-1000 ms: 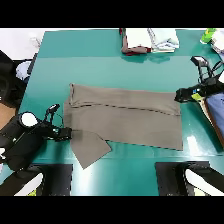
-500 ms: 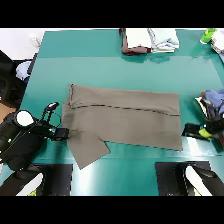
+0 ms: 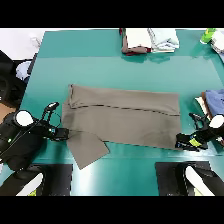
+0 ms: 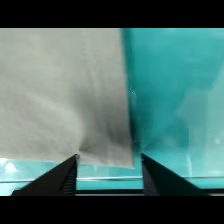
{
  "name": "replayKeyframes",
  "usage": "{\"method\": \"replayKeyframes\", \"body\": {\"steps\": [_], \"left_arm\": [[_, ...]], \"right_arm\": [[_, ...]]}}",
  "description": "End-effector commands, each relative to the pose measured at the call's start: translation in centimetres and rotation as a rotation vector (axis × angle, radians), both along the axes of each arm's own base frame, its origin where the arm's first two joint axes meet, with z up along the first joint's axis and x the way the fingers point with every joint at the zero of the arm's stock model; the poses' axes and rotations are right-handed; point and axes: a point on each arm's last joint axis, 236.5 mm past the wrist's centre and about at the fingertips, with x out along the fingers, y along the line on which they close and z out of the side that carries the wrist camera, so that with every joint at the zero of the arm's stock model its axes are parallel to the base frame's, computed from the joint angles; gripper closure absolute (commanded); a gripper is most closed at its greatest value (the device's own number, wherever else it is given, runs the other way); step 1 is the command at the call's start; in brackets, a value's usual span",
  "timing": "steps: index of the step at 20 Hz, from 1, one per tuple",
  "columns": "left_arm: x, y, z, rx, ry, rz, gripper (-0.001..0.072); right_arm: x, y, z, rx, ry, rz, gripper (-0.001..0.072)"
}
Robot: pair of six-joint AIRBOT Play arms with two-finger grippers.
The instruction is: Fold the shirts.
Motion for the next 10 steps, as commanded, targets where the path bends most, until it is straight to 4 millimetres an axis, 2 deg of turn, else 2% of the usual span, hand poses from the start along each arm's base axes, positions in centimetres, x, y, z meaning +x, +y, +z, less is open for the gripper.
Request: {"method": "replayKeyframes", "body": {"steps": [1, 3, 4, 6, 8, 10], "left_arm": [[0.0, 0.0, 0.1, -0.001, -0.002, 0.001, 0.0674], [0.0, 0.0, 0.0, 0.001, -0.002, -0.004, 0.0675], [-0.2, 0.0, 0.1, 0.001, 0.001, -0.024, 0.0675], [-0.8, 0.9, 0.4, 0.038, 0.021, -0.061, 0.0676], [-1.3, 2.2, 1.2, 0.095, 0.016, -0.086, 0.0677], [-2.4, 2.7, 2.3, 0.109, 0.006, -0.095, 0.0677]], "right_arm": [[0.8, 1.3, -0.6, 0.005, -0.023, 0.047, 0.0424], [0.8, 1.7, -0.6, 0.003, -0.025, 0.083, 0.0625], [0.9, 1.9, -0.5, 0.003, -0.027, 0.098, 0.0694], [1.3, 2.0, 0.4, -0.003, -0.028, 0.132, 0.0695], [1.6, 1.4, 2.0, -0.041, -0.029, 0.185, 0.0696], [1.8, 0.7, 3.7, -0.086, -0.067, 0.224, 0.0696]]}}
